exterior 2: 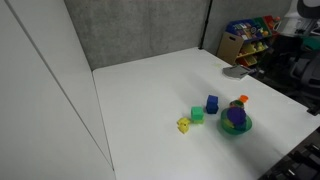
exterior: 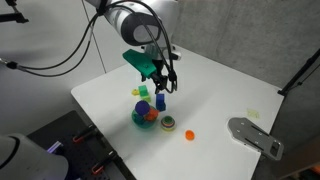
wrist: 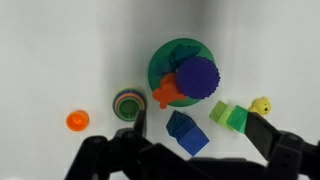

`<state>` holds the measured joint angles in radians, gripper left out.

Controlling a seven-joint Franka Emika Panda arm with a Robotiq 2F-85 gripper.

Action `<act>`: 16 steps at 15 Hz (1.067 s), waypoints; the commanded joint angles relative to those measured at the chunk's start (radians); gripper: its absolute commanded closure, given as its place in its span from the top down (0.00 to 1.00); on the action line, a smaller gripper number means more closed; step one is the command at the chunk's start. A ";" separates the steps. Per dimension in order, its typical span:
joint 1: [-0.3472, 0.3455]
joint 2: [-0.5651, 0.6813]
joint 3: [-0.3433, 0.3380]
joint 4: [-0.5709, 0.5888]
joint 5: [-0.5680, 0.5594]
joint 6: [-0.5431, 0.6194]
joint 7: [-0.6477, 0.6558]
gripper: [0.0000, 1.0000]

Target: Put the small orange bowl inside the purple bowl on the pile

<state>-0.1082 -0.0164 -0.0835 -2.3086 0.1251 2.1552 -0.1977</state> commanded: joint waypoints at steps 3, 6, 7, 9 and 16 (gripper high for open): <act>0.010 -0.180 0.010 -0.027 -0.107 -0.139 0.147 1.00; 0.013 -0.253 0.031 -0.024 -0.180 -0.208 0.229 1.00; 0.015 -0.276 0.039 -0.022 -0.199 -0.239 0.253 1.00; 0.019 -0.316 0.056 -0.018 -0.226 -0.298 0.291 1.00; 0.026 -0.355 0.067 -0.005 -0.227 -0.351 0.292 1.00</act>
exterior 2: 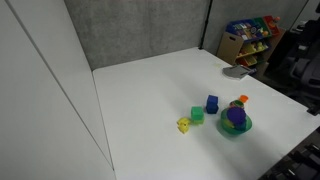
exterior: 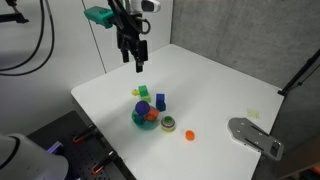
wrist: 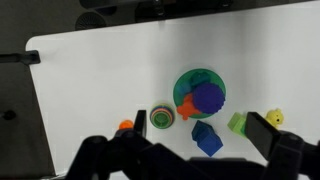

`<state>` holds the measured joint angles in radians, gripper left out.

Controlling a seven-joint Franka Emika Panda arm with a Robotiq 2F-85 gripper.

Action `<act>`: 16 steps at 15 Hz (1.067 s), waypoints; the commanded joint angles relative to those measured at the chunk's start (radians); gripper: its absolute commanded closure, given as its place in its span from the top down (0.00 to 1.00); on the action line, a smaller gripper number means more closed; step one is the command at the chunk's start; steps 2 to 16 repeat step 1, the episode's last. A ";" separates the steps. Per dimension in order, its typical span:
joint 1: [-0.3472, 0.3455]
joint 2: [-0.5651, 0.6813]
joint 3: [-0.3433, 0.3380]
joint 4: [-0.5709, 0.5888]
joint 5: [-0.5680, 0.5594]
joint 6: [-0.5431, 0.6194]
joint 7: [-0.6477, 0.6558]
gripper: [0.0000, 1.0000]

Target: Put the small orange bowl inside the purple bowl on the pile

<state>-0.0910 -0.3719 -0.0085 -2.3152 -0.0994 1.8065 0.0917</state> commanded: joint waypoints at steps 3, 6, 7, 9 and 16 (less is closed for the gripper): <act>0.009 -0.001 -0.008 0.000 -0.003 -0.002 0.002 1.00; 0.009 -0.001 -0.008 0.000 -0.003 -0.002 0.002 1.00; 0.009 -0.001 -0.008 0.000 -0.003 -0.002 0.002 1.00; 0.009 -0.001 -0.008 0.000 -0.003 -0.002 0.002 1.00; 0.009 -0.001 -0.008 0.000 -0.003 -0.002 0.002 1.00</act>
